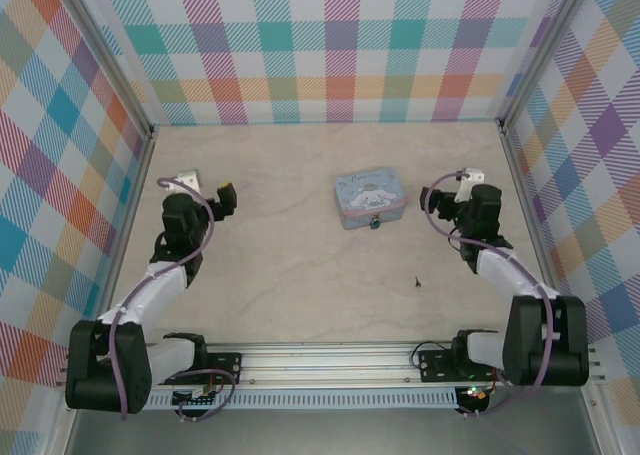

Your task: Unlock the padlock with the key

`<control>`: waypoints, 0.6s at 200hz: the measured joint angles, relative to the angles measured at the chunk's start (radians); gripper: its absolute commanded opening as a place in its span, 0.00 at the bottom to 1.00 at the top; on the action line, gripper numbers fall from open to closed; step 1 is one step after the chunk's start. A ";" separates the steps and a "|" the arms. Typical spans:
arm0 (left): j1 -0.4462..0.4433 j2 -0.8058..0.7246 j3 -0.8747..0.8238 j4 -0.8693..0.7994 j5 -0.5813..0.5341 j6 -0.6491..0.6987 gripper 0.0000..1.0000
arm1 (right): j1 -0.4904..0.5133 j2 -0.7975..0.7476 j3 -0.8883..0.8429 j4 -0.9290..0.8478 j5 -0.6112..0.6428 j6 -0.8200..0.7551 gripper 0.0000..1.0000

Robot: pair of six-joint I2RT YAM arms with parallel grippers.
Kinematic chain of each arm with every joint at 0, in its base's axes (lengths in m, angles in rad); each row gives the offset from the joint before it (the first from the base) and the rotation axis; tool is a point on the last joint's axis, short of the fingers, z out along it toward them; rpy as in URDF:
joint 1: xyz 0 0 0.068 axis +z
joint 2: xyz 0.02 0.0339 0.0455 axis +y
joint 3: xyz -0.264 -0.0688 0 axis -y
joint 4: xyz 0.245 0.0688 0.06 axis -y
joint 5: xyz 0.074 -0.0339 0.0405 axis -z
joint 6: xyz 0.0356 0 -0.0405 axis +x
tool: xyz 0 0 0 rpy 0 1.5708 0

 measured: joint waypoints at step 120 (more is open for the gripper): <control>-0.270 -0.145 -0.034 -0.223 0.149 -0.371 0.99 | 0.166 -0.147 0.167 -0.910 0.004 0.379 0.89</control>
